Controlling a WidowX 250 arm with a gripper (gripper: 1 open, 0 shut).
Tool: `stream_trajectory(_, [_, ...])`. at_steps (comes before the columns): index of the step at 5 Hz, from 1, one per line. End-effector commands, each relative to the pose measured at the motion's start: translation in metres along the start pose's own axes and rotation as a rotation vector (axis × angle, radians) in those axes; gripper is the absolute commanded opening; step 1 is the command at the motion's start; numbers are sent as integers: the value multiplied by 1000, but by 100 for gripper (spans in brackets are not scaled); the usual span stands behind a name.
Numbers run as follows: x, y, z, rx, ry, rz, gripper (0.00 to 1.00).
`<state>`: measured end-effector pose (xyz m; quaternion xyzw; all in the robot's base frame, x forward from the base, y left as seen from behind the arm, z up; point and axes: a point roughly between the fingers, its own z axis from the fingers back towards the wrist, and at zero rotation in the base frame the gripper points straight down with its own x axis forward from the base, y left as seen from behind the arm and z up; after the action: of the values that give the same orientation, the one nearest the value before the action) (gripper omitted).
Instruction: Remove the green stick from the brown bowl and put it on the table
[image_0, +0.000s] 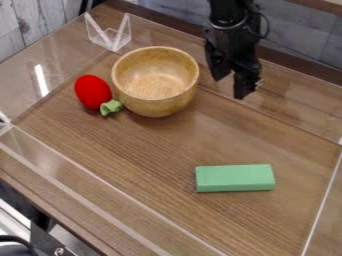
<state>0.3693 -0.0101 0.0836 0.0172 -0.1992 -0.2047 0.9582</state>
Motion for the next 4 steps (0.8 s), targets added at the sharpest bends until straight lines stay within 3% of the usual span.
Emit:
stream_trajectory(1, [16, 5, 30, 43, -85, -17, 0])
stream_trajectory(2, [11, 20, 39, 97, -81, 71, 0])
stream_trajectory(3, [7, 34, 46, 149, -79, 147, 100])
stream_trajectory(4, [5, 36, 43, 171, -93, 146, 100])
